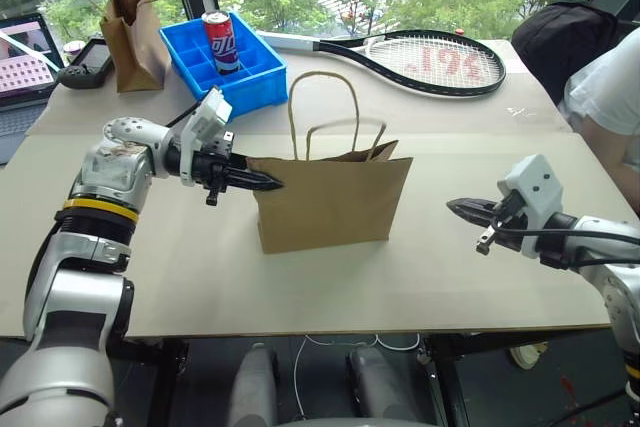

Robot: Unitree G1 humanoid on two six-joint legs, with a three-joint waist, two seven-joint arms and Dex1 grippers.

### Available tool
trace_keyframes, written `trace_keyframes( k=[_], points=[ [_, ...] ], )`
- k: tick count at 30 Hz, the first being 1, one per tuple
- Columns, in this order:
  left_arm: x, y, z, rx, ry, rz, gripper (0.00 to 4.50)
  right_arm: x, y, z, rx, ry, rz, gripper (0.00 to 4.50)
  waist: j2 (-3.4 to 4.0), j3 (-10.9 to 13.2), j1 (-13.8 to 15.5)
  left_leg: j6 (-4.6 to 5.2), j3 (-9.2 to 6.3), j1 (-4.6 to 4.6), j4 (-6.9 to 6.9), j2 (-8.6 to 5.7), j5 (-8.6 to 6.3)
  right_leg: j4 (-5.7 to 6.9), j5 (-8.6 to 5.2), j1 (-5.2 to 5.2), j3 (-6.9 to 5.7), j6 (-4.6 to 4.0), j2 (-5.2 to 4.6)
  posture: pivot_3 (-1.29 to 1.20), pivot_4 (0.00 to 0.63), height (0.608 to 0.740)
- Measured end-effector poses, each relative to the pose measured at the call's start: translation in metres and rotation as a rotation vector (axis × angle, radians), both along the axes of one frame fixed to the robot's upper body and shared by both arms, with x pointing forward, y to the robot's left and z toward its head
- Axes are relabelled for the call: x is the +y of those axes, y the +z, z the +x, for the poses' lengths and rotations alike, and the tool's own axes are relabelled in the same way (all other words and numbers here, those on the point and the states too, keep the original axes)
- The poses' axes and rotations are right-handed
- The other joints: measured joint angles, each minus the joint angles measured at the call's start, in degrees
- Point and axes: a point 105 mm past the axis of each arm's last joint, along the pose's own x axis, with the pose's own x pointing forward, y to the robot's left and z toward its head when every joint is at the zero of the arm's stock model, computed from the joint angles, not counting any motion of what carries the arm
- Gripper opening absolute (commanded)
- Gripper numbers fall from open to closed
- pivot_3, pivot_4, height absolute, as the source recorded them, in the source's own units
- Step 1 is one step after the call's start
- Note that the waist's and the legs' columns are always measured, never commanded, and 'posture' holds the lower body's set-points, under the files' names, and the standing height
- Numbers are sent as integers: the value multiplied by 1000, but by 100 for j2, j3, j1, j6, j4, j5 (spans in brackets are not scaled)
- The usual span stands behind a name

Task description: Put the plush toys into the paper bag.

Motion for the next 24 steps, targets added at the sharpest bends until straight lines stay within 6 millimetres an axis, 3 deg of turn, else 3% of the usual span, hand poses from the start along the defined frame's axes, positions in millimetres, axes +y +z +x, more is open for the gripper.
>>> trace_keyframes(
  k=[6,11,15,18,24],
  points=[
    [23,12,-15,38,52,-16,4464,1,-2,-2,32,35,23,0,2,1,0,0,0,3,0,1,0,1,0,1,-1,0,0,0,150,659],
    [57,13,-22,111,232,-128,4464,6,-6,-9,63,75,141,0,2,1,12,0,-1,5,0,3,0,3,-1,3,-3,-1,0,0,150,659],
    [89,-8,-28,81,459,-167,4464,8,-7,-19,65,84,279,0,3,2,18,0,-2,7,1,5,0,4,-1,7,-3,-2,-1,0,150,659],
    [95,-37,-36,52,565,-97,4464,3,-7,-26,53,75,303,0,2,2,42,-1,-4,14,4,6,0,3,-1,16,-8,-2,-1,0,150,659],
    [91,-72,-38,-54,754,-7,4464,-1,-21,-29,44,61,291,0,2,2,64,-2,0,26,14,6,0,3,0,26,-3,-2,-2,0,150,659]
  ],
)
